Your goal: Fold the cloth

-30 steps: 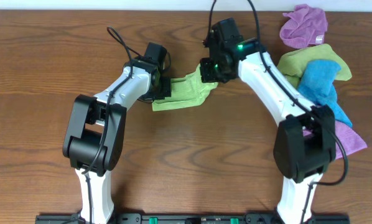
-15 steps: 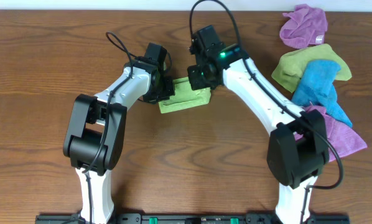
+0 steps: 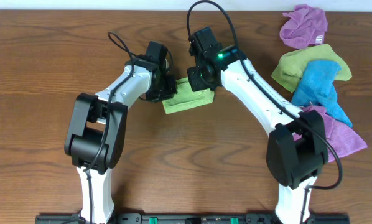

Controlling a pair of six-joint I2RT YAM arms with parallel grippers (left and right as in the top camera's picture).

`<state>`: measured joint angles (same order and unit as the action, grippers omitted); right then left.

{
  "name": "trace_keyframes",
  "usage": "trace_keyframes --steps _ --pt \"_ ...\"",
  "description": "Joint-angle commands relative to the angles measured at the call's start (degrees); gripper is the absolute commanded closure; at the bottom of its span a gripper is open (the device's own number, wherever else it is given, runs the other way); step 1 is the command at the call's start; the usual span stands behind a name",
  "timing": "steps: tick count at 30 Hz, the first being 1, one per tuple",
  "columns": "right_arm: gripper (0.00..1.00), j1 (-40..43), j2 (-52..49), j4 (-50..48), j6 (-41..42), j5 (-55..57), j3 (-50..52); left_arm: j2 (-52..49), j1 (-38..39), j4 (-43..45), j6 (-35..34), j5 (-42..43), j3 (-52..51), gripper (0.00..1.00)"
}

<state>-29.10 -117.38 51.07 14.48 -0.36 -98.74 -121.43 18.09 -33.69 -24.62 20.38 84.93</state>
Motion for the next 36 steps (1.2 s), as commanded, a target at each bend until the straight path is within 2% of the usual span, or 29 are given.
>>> trace_keyframes --steps 1,7,15,20,22,28,36 --pt "0.99 -0.2 -0.4 0.2 -0.5 0.6 -0.7 2.8 -2.3 -1.7 0.4 -2.7 3.4 0.94" --pt "0.98 -0.2 -0.4 -0.2 -1.9 1.1 -0.7 10.1 -8.4 -8.3 1.5 -5.4 4.2 0.94" --pt "0.98 -1.6 -1.8 -3.1 -4.0 2.5 -0.7 21.9 -16.6 -17.4 7.1 -5.1 4.2 0.95" --pt "0.98 -3.3 -4.7 -4.4 -4.4 2.5 -0.7 31.6 -22.1 -21.1 11.3 1.9 4.2 0.94" --pt "0.99 -4.2 -5.7 -5.2 -5.6 2.5 -0.7 34.6 -23.6 -23.2 12.8 2.1 4.2 0.94" --pt "0.99 -6.5 -7.7 -6.6 -8.0 2.5 -0.7 39.4 -24.6 -26.8 15.6 2.2 4.2 0.94" --pt "0.99 -8.9 -8.6 -8.2 -7.9 2.3 -0.7 39.6 -24.6 -29.4 15.9 2.2 4.1 0.94"
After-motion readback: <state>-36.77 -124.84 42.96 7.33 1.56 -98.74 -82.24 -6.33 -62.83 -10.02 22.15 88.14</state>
